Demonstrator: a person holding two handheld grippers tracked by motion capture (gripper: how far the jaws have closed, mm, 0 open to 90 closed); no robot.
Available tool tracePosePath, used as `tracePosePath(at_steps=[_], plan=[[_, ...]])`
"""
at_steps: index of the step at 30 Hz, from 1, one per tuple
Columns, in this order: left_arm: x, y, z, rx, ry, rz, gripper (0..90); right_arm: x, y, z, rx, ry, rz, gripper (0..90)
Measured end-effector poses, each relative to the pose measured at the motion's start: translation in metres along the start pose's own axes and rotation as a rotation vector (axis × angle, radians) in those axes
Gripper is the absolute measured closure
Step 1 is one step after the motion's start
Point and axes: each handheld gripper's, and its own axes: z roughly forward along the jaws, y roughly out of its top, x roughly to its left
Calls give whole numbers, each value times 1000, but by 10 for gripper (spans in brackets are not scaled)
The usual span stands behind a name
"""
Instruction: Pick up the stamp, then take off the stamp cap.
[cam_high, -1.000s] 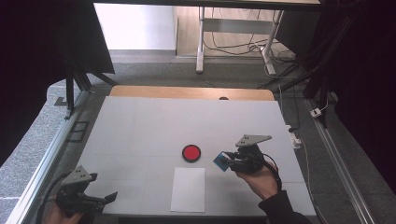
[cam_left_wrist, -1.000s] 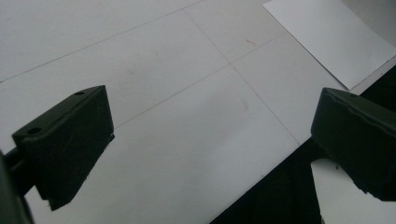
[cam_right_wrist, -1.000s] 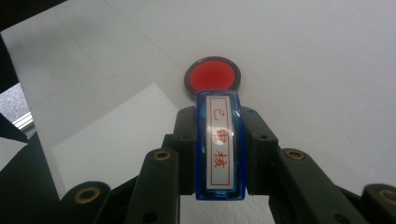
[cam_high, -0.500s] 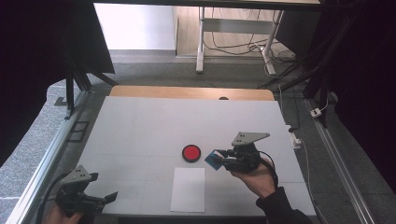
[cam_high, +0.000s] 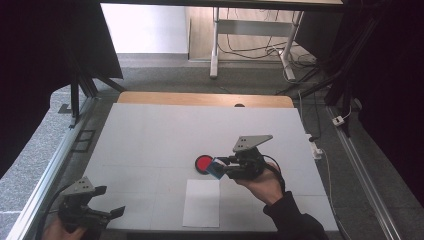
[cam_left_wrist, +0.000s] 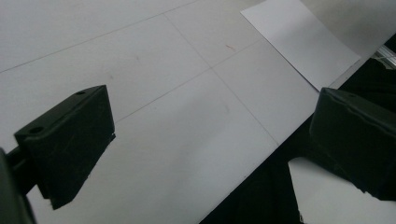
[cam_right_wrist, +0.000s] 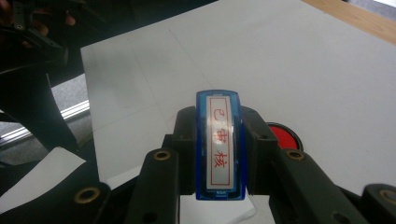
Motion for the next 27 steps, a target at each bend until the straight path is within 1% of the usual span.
tracePosePath(at_steps=[1,4,5,8,11,16,19,21,24,27], plan=[[0,0,0,4,-4,4,0,1,3,3,-4,9,-12,708],[-1,0,1,11,-12,16,5,2,5,4,-6,19,-17,708],[-1,1,1,15,-18,18,5,2,7,5,-5,24,-26,708],[-1,1,2,20,-31,18,9,3,10,8,-2,32,-36,708],[-1,1,2,23,-30,25,10,4,14,11,-3,44,-49,708],[-3,1,2,25,-16,40,9,5,16,13,0,53,-59,708],[-4,0,1,16,-15,39,0,6,14,13,-1,58,-57,708],[-4,0,1,12,-15,47,0,5,12,13,-3,61,-52,708],[-3,1,2,21,-37,49,1,4,10,12,5,62,-56,708],[-3,3,2,-12,-62,73,4,3,10,12,-4,65,-55,708]])
